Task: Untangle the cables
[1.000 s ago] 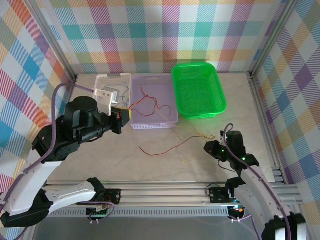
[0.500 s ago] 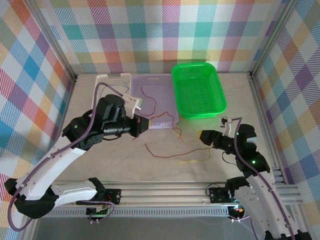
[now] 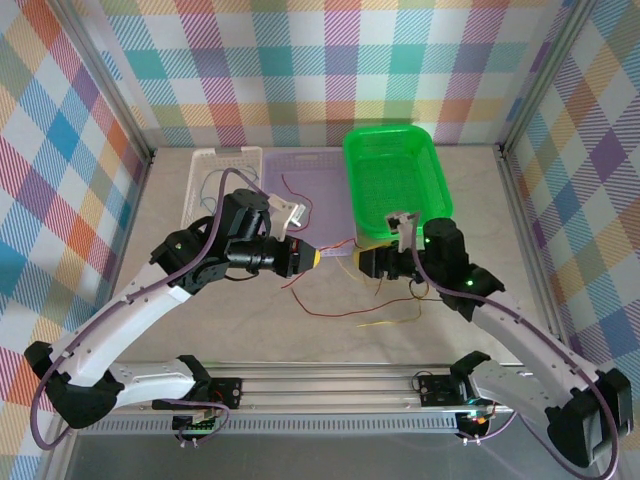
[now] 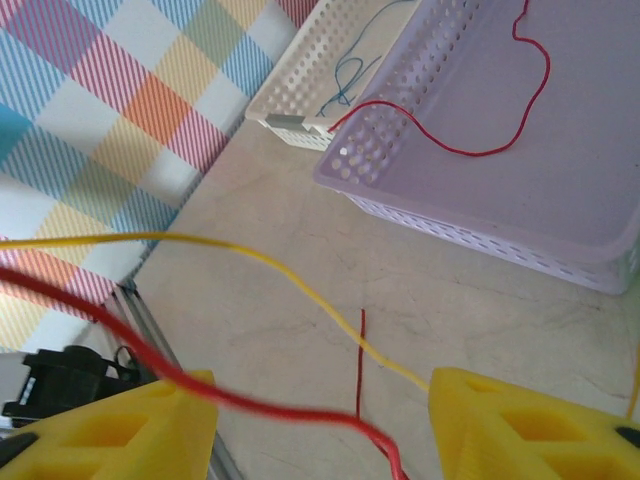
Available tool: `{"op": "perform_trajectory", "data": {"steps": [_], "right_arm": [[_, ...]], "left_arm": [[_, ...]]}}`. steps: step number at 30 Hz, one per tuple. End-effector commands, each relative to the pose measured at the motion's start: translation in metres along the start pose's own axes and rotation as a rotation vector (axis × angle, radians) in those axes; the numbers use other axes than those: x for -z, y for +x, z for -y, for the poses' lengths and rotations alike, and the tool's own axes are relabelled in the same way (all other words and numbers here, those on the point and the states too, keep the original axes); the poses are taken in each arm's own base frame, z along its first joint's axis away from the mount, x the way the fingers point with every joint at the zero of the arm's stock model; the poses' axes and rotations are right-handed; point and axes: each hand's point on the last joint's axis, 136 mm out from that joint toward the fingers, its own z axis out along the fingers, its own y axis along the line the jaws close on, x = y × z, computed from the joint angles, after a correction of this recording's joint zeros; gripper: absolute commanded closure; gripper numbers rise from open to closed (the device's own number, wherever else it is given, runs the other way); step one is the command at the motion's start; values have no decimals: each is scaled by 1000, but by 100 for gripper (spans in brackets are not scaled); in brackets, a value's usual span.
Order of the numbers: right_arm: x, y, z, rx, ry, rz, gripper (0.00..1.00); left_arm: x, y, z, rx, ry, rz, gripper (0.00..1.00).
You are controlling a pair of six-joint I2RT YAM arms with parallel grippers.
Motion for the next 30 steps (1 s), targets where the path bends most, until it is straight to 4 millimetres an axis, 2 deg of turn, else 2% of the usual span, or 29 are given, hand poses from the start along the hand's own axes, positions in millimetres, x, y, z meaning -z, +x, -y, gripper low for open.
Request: {"op": "perform_trajectory", "data": {"steps": [1, 5, 9, 13, 16, 18, 20, 23, 27, 30], "right_arm": [[-5, -24, -7, 117, 12, 71, 44], [-10, -26, -3, 123, 46, 77, 69], [-2, -29, 4, 107, 110, 99, 100], [19, -40, 9, 113, 201, 160, 100], [37, -51, 8, 120, 252, 212, 100], [46, -58, 3, 134, 256, 235, 100], [55, -67, -4, 140, 261, 255, 100], [68, -81, -15, 150, 261, 288, 100], [82, -98, -35, 153, 214, 334, 100], [80, -101, -49, 138, 145, 324, 100]], "left_arm": [[4, 0, 9, -2, 52, 13, 100], [5, 2, 9, -6, 53, 10, 100], [6, 4, 2, -18, 17, 6, 100], [2, 11, -10, -23, -35, -14, 100], [-3, 16, -18, -28, -59, -33, 92], [-7, 20, -24, -30, -78, -45, 86], [-11, 24, -30, -32, -98, -58, 74], [-15, 29, -39, -39, -130, -75, 62], [-20, 35, -49, -41, -158, -92, 55], [-22, 37, -49, -37, -146, -89, 47]]}}
